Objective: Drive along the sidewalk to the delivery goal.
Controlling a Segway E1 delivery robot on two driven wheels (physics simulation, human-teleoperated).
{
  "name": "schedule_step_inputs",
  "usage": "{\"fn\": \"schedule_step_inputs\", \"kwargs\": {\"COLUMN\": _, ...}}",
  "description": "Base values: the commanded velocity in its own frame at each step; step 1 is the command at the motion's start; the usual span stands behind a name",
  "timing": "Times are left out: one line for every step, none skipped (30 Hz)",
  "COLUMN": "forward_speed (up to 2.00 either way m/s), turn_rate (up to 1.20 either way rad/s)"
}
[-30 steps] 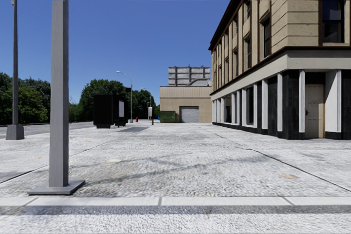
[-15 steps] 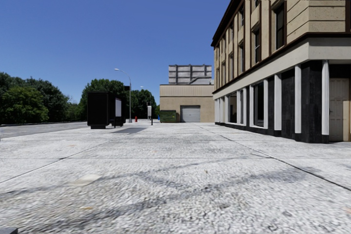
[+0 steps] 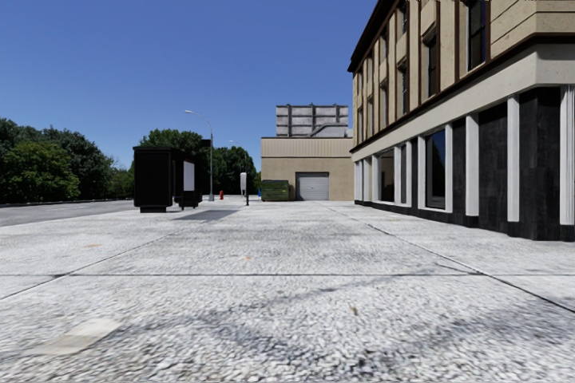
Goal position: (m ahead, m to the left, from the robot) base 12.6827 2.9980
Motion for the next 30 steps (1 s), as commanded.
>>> {"fn": "schedule_step_inputs", "kwargs": {"forward_speed": 1.26, "turn_rate": 0.11}}
{"fn": "schedule_step_inputs", "kwargs": {"forward_speed": 1.26, "turn_rate": 0.12}}
{"fn": "schedule_step_inputs", "kwargs": {"forward_speed": 1.26, "turn_rate": 0.13}}
{"fn": "schedule_step_inputs", "kwargs": {"forward_speed": 1.27, "turn_rate": 0.16}}
{"fn": "schedule_step_inputs", "kwargs": {"forward_speed": 1.27, "turn_rate": 0.17}}
{"fn": "schedule_step_inputs", "kwargs": {"forward_speed": 1.27, "turn_rate": 0.17}}
{"fn": "schedule_step_inputs", "kwargs": {"forward_speed": 1.27, "turn_rate": 0.17}}
{"fn": "schedule_step_inputs", "kwargs": {"forward_speed": 1.28, "turn_rate": 0.17}}
{"fn": "schedule_step_inputs", "kwargs": {"forward_speed": 1.3, "turn_rate": 0.17}}
{"fn": "schedule_step_inputs", "kwargs": {"forward_speed": 1.3, "turn_rate": 0.17}}
{"fn": "schedule_step_inputs", "kwargs": {"forward_speed": 1.31, "turn_rate": 0.17}}
{"fn": "schedule_step_inputs", "kwargs": {"forward_speed": 1.32, "turn_rate": 0.18}}
{"fn": "schedule_step_inputs", "kwargs": {"forward_speed": 1.33, "turn_rate": 0.18}}
{"fn": "schedule_step_inputs", "kwargs": {"forward_speed": 1.33, "turn_rate": 0.19}}
{"fn": "schedule_step_inputs", "kwargs": {"forward_speed": 1.34, "turn_rate": 0.19}}
{"fn": "schedule_step_inputs", "kwargs": {"forward_speed": 1.34, "turn_rate": 0.2}}
{"fn": "schedule_step_inputs", "kwargs": {"forward_speed": 1.35, "turn_rate": 0.21}}
{"fn": "schedule_step_inputs", "kwargs": {"forward_speed": 1.35, "turn_rate": 0.21}}
{"fn": "schedule_step_inputs", "kwargs": {"forward_speed": 1.35, "turn_rate": 0.21}}
{"fn": "schedule_step_inputs", "kwargs": {"forward_speed": 1.36, "turn_rate": 0.21}}
{"fn": "schedule_step_inputs", "kwargs": {"forward_speed": 1.4, "turn_rate": 0.21}}
{"fn": "schedule_step_inputs", "kwargs": {"forward_speed": 1.45, "turn_rate": 0.22}}
{"fn": "schedule_step_inputs", "kwargs": {"forward_speed": 1.49, "turn_rate": 0.23}}
{"fn": "schedule_step_inputs", "kwargs": {"forward_speed": 1.58, "turn_rate": 0.26}}
{"fn": "schedule_step_inputs", "kwargs": {"forward_speed": 2.0, "turn_rate": 0.28}}
{"fn": "schedule_step_inputs", "kwargs": {"forward_speed": 2.0, "turn_rate": 0.3}}
{"fn": "schedule_step_inputs", "kwargs": {"forward_speed": 2.0, "turn_rate": 0.31}}
{"fn": "schedule_step_inputs", "kwargs": {"forward_speed": 2.0, "turn_rate": 0.31}}
{"fn": "schedule_step_inputs", "kwargs": {"forward_speed": 2.0, "turn_rate": 0.31}}
{"fn": "schedule_step_inputs", "kwargs": {"forward_speed": 2.0, "turn_rate": 0.31}}
